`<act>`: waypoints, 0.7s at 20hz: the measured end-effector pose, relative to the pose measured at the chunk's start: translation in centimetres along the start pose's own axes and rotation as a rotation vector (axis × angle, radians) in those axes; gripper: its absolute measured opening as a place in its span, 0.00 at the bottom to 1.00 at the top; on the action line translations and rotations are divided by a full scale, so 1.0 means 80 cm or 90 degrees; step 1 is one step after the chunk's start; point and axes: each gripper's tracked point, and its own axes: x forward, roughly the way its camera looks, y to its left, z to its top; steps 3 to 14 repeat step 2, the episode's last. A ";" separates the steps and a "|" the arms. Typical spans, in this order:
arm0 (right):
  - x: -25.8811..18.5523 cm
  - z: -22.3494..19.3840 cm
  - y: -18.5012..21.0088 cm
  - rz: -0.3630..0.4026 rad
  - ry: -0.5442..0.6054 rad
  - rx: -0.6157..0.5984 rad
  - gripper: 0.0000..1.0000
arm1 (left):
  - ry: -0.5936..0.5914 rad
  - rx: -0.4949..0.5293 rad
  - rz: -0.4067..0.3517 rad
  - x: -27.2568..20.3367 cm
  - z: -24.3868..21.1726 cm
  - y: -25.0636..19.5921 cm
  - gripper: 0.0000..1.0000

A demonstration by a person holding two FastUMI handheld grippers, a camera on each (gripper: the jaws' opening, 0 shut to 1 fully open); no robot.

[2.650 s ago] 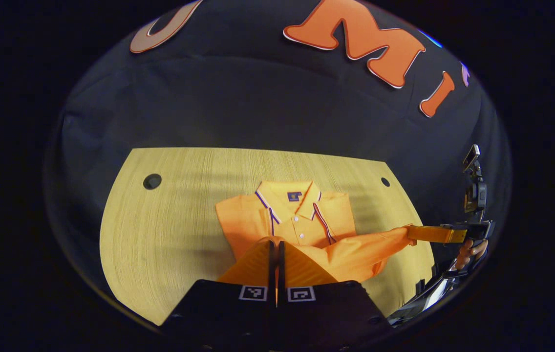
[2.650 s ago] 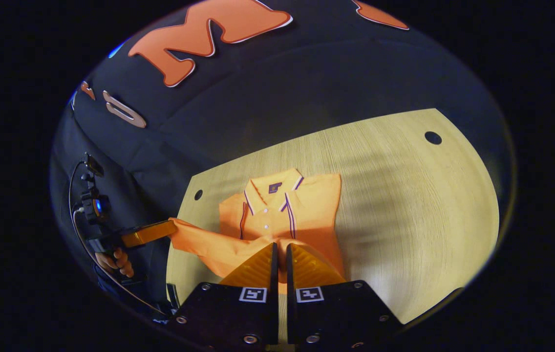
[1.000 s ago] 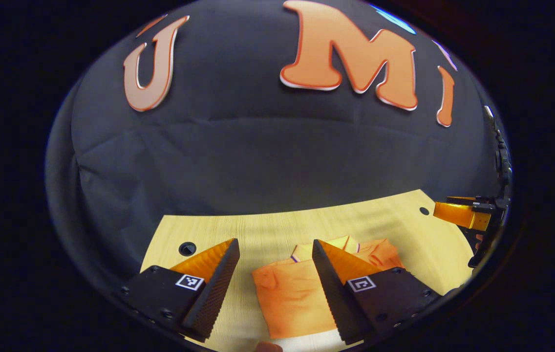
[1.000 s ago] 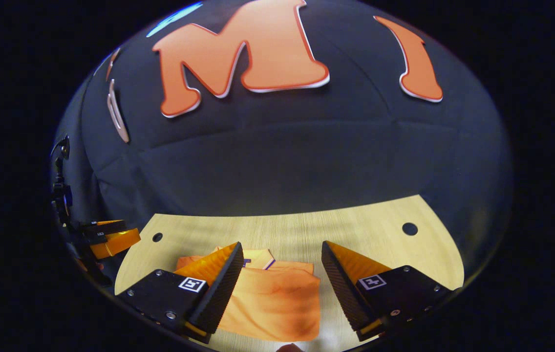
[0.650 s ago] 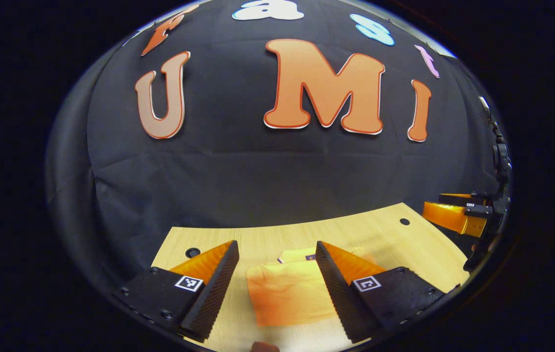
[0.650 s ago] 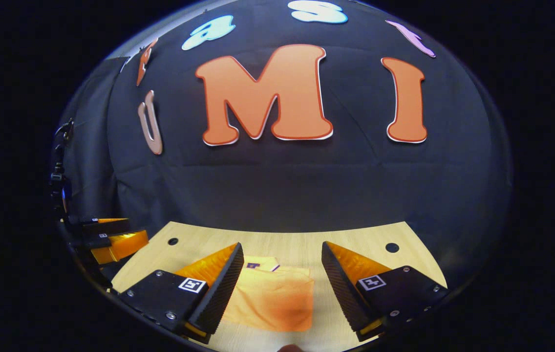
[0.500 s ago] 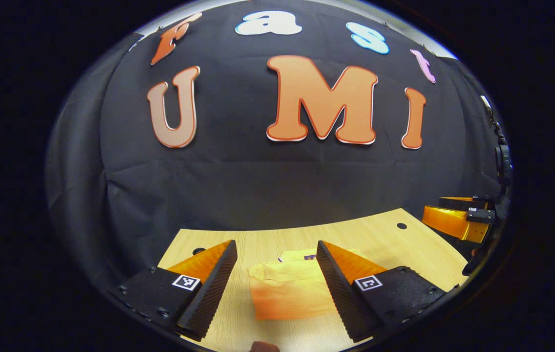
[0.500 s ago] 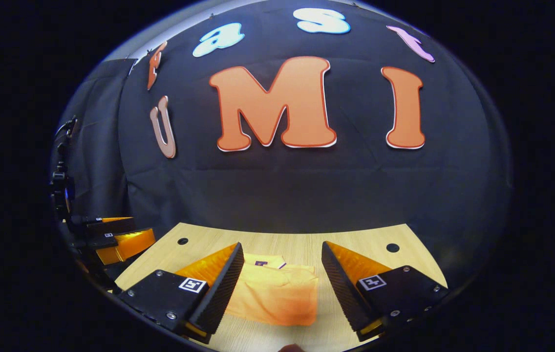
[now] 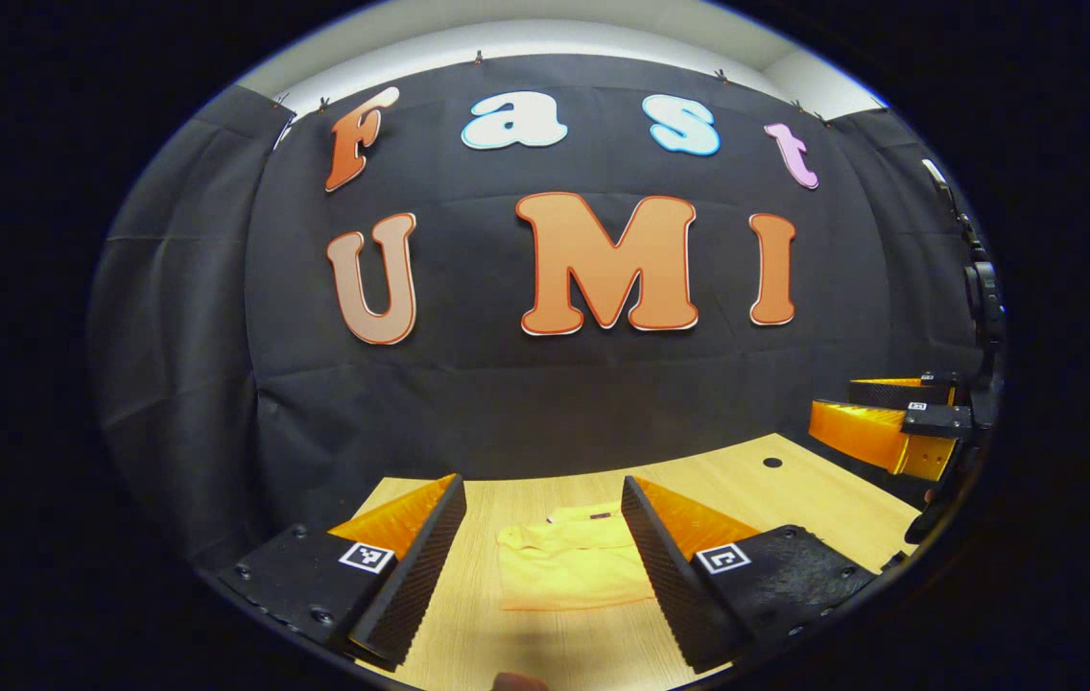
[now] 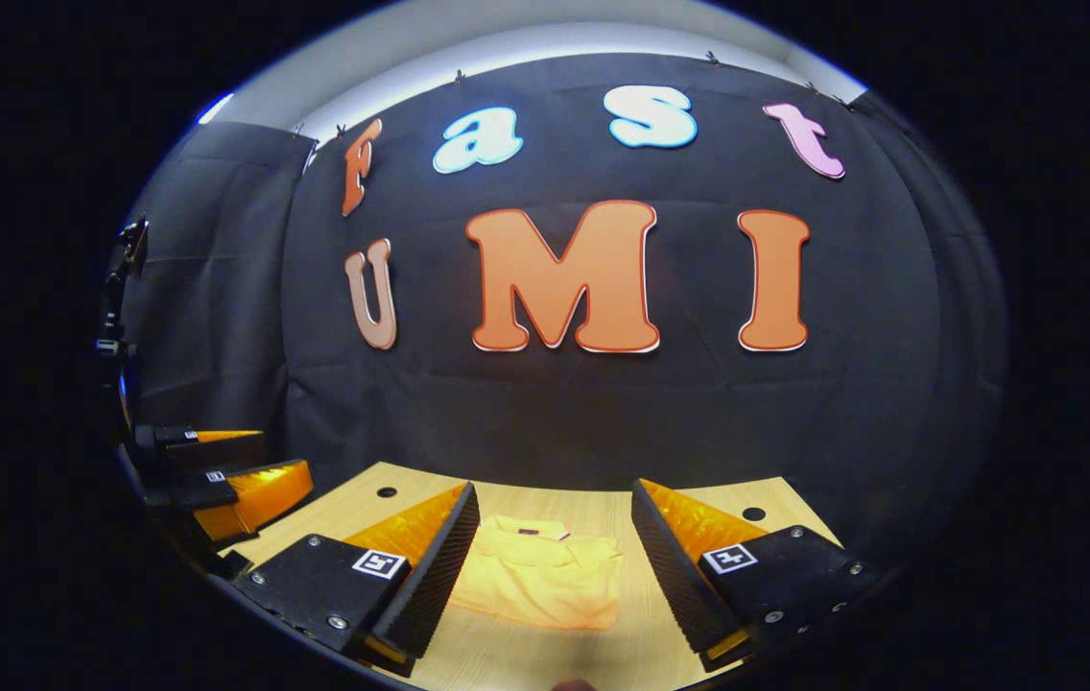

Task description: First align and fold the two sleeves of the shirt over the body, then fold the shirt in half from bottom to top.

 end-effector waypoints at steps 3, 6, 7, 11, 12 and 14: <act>-0.016 -0.002 0.005 0.007 -0.015 -0.010 0.96 | -0.016 -0.004 0.006 -0.023 0.008 -0.014 0.98; -0.016 -0.002 0.005 0.007 -0.015 -0.010 0.96 | -0.016 -0.004 0.006 -0.023 0.008 -0.014 0.98; -0.016 -0.002 0.005 0.007 -0.015 -0.010 0.96 | -0.016 -0.004 0.006 -0.023 0.008 -0.014 0.98; -0.016 -0.002 0.005 0.007 -0.015 -0.010 0.96 | -0.016 -0.004 0.006 -0.023 0.008 -0.014 0.98; -0.016 -0.002 0.005 0.007 -0.015 -0.010 0.96 | -0.016 -0.004 0.006 -0.023 0.008 -0.014 0.98; -0.016 -0.002 0.005 0.007 -0.015 -0.010 0.96 | -0.016 -0.004 0.006 -0.023 0.008 -0.014 0.98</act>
